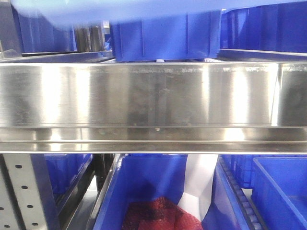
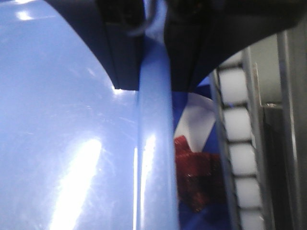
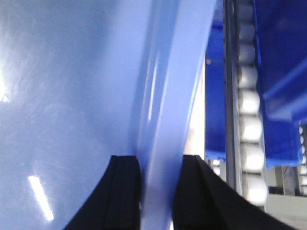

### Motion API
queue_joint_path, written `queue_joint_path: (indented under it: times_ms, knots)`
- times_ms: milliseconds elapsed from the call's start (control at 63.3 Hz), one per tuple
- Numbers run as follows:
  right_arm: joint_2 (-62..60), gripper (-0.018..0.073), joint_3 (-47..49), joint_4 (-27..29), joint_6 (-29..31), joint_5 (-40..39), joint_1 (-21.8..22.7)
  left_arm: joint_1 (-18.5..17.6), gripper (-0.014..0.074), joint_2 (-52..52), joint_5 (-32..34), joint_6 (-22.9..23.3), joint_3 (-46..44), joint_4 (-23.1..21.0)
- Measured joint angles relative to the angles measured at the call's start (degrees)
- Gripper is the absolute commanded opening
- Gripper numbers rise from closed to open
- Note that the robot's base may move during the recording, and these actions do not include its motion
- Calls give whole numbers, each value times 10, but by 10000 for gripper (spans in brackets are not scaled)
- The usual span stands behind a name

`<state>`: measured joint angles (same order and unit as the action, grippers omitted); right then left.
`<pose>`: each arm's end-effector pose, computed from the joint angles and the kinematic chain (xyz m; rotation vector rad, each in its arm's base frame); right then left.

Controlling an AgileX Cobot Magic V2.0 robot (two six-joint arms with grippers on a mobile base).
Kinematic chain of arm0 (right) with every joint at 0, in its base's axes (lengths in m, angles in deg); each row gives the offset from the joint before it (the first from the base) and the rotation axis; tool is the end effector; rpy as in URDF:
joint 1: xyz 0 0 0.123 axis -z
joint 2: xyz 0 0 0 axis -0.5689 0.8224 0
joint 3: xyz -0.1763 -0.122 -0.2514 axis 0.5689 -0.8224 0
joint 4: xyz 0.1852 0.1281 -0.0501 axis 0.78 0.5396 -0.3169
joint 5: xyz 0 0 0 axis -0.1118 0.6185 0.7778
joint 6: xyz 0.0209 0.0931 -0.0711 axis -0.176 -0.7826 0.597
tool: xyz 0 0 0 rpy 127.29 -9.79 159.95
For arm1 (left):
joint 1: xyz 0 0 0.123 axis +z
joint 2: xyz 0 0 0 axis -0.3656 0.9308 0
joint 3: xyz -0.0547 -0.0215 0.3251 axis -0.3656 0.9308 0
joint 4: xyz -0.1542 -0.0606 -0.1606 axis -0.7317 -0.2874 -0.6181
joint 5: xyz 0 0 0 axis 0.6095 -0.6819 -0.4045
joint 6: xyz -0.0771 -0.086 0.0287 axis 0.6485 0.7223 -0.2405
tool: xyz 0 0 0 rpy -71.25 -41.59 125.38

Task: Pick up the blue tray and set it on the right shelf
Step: 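Move the held tray forward over the upper shelf's roller track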

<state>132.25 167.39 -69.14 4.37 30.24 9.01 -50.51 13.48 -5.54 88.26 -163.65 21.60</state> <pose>0.2266 0.0783 0.4450 -0.0831 2.4850 0.0225 0.2628 -0.1659 0.4137 0.2422 2.5834 -0.5215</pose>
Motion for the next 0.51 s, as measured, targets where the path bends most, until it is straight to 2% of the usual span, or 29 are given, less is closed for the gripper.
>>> queue_joint_path:
  times_ms: [174,411,505]
  knots:
    - [73,23,30,-4,1,0,13,14,-48,41,30,-4,0,3]
    - [147,23,32,-4,-1,0,34,14,-47,82,42,-10,0,5]
    - [163,34,32,-4,-1,0,37,14,-4,92,44,-11,0,5]
